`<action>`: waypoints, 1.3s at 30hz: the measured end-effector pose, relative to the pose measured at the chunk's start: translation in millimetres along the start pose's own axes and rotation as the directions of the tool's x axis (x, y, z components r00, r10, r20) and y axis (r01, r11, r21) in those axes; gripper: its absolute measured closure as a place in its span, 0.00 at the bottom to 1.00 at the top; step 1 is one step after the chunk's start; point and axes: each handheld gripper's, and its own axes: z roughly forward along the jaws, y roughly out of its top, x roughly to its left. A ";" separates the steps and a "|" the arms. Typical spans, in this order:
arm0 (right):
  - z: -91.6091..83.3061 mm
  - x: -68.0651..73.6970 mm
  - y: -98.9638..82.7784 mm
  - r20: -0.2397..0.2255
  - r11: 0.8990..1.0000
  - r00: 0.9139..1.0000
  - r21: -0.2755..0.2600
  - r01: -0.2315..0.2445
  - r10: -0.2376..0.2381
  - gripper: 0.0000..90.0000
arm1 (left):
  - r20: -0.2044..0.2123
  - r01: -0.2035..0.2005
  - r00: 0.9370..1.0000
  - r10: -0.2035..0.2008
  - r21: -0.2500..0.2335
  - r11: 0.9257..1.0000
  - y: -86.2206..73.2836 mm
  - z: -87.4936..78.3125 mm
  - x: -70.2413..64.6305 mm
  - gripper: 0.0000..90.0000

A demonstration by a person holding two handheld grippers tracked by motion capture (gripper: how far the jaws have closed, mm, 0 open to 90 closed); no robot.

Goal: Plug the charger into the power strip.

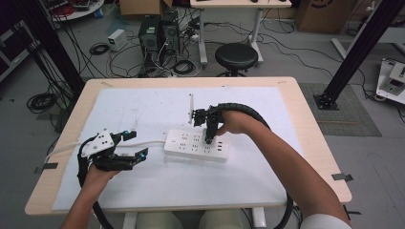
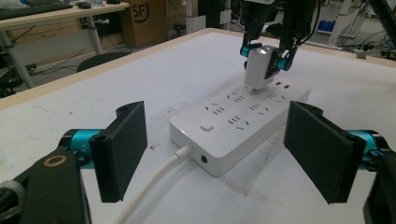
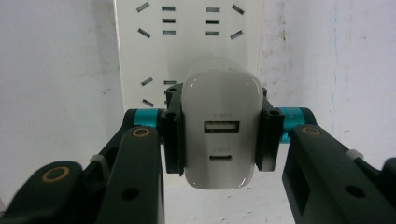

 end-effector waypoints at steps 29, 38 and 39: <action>12.3 2.6 14.2 0.006 0.995 1.000 0.103 0.002 -0.003 0.71 | -0.006 0.008 1.000 -0.008 -0.017 1.000 -2.5 -2.5 2.0 0.24; 14.1 1.2 3.2 0.003 1.000 1.000 0.011 -0.021 0.021 0.71 | -0.007 0.005 1.000 -0.006 -0.011 1.000 -2.3 -3.4 -0.1 0.24; 14.0 1.2 1.1 0.001 1.000 1.000 -0.005 -0.029 0.029 0.71 | -0.007 0.008 1.000 -0.008 -0.013 1.000 -2.2 -3.9 0.1 0.24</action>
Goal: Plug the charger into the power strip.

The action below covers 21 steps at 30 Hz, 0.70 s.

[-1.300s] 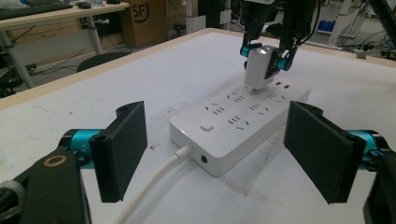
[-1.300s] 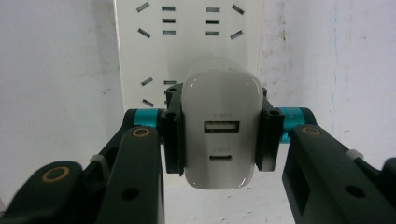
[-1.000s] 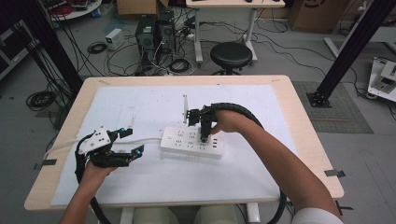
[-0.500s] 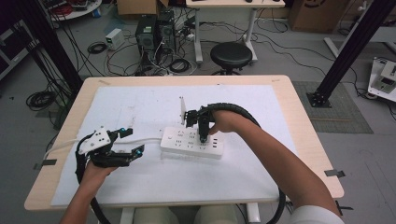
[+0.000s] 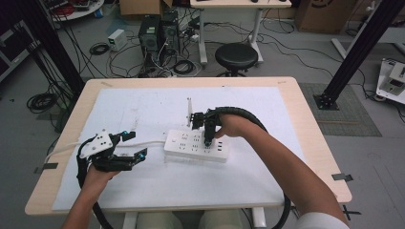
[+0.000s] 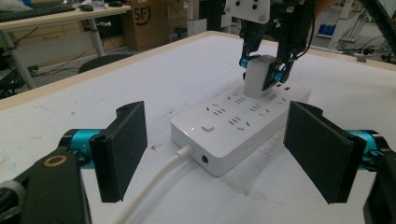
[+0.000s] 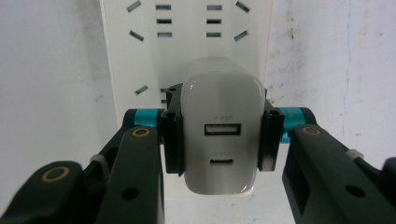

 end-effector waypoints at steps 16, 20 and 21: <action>-1.1 -7.1 -15.3 -0.065 0.985 0.992 -0.125 -0.119 0.111 0.38 | -0.015 0.005 1.000 -0.005 -0.001 1.000 1.4 -5.5 1.3 0.24; -7.6 -5.7 -22.3 -0.071 0.965 0.984 -0.194 -0.176 0.165 0.23 | -0.011 0.000 1.000 0.000 0.001 1.000 2.3 -4.3 0.3 0.24; -9.5 -5.8 -23.5 -0.065 0.962 0.982 -0.202 -0.185 0.176 0.23 | -0.010 0.000 1.000 0.000 0.001 1.000 2.5 -3.9 0.0 0.24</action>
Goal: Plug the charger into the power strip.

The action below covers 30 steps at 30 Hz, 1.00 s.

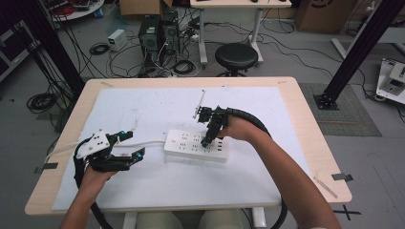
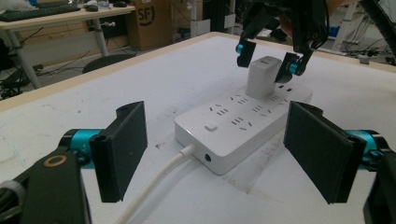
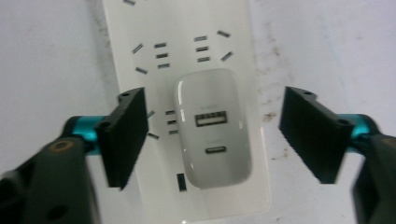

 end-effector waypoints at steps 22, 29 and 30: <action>-35.6 -4.2 -46.7 0.014 0.969 0.994 -0.225 -0.101 0.107 0.01 | 0.016 -0.012 1.000 0.012 0.002 1.000 5.9 7.1 -7.2 0.24; -45.3 -4.2 -71.8 0.036 0.941 0.986 -0.304 -0.146 0.164 0.01 | 0.018 -0.011 1.000 0.011 0.000 1.000 6.7 9.5 -7.8 0.24; -46.3 -5.0 -76.5 0.037 0.936 0.984 -0.318 -0.152 0.172 0.01 | 0.019 -0.010 1.000 0.010 0.000 1.000 6.9 9.5 -7.8 0.24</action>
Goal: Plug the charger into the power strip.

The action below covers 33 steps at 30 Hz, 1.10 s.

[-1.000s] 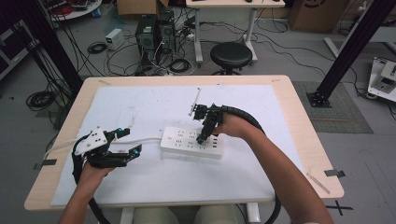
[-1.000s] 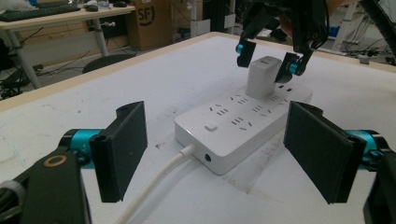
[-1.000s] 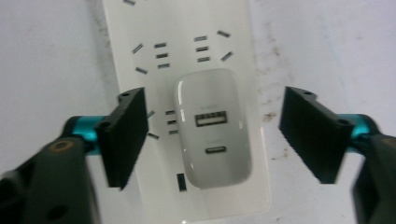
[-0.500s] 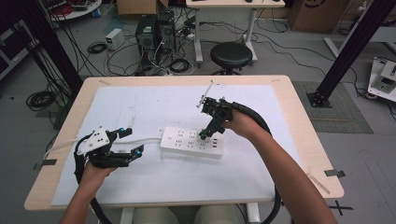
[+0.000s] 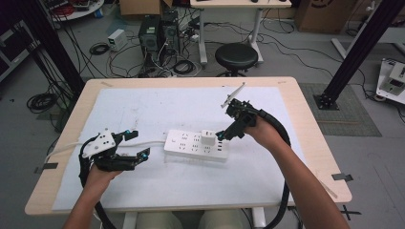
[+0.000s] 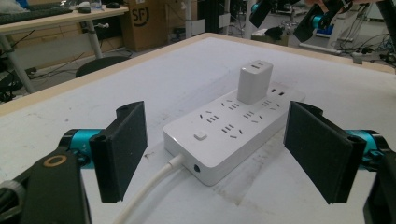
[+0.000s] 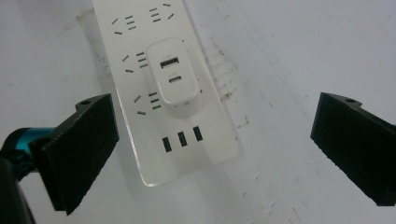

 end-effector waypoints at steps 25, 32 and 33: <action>-46.2 -2.9 -91.1 0.038 0.977 0.990 -0.166 -0.130 0.138 0.01 | -0.003 -0.001 1.000 0.001 -0.011 1.000 3.3 1.4 -0.8 0.24; -49.2 -2.8 -106.7 0.051 0.969 0.986 -0.201 -0.145 0.158 0.01 | -0.008 0.003 1.000 -0.003 -0.019 1.000 3.7 -0.5 -0.1 0.24; -49.3 -2.6 -108.7 0.052 0.968 0.986 -0.205 -0.147 0.161 0.01 | -0.008 0.005 1.000 -0.005 -0.019 1.000 3.7 -0.5 -0.2 0.24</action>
